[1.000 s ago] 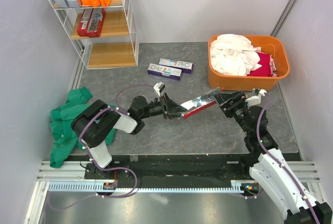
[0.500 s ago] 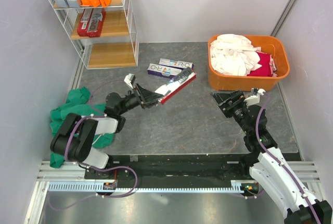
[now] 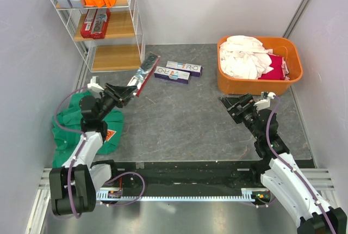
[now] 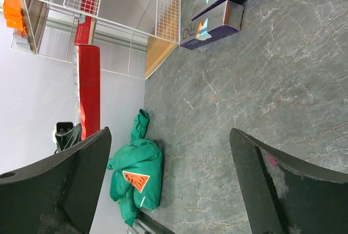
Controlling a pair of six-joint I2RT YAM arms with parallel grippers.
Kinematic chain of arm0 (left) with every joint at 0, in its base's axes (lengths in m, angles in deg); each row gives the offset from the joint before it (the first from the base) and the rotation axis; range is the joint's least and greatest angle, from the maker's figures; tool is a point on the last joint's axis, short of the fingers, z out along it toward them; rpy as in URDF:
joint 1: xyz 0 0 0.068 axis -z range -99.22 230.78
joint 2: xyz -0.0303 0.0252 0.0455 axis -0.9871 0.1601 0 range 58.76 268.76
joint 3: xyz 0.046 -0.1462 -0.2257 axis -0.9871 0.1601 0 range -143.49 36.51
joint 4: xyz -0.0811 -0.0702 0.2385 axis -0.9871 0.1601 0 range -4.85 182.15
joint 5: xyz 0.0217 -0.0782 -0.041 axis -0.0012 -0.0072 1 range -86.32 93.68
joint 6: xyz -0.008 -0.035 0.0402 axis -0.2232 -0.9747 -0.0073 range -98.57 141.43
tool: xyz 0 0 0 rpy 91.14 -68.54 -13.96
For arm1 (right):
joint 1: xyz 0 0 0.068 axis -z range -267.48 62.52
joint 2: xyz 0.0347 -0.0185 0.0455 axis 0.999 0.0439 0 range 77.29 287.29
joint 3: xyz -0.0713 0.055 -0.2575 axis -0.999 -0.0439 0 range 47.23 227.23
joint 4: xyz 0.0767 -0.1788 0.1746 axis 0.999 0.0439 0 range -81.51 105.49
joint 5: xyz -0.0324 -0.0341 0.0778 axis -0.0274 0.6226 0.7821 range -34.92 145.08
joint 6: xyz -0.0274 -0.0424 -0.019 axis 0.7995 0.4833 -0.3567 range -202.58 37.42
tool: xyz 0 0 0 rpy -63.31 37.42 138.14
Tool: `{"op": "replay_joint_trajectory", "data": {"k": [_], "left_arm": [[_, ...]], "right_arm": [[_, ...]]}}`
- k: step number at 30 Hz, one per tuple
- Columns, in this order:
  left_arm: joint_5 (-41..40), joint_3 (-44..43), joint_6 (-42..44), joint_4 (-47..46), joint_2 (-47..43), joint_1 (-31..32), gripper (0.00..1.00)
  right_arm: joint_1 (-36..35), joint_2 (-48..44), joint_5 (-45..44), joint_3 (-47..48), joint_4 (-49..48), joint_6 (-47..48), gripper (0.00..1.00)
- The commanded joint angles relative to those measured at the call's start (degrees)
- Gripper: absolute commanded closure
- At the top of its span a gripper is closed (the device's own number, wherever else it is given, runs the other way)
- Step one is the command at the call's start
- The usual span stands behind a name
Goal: Place and organize the toothpastes onto the shelf
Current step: Place the toothpaste on the shelf.
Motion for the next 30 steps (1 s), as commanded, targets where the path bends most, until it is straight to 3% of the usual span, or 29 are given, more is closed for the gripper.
{"op": "replay_joint_trajectory", "data": {"k": [1,9,30], "left_arm": [[-2.8,-2.0,3.5,8.1,-3.3,-6.9,0.65],[-1.9,-4.0,2.8,8.0,-2.0,-15.8,0.66],[-3.5,-28.0,0.2,5.6,18.5,-16.3,0.66]], "right_arm": [[0.0,0.1,0.5,0.8,-1.2,1.1,0.02],[0.0,0.3,0.5,0.8,-0.7,1.3,0.02],[0.1,0.3,-0.2,0.8,0.4,1.9,0.02]]}}
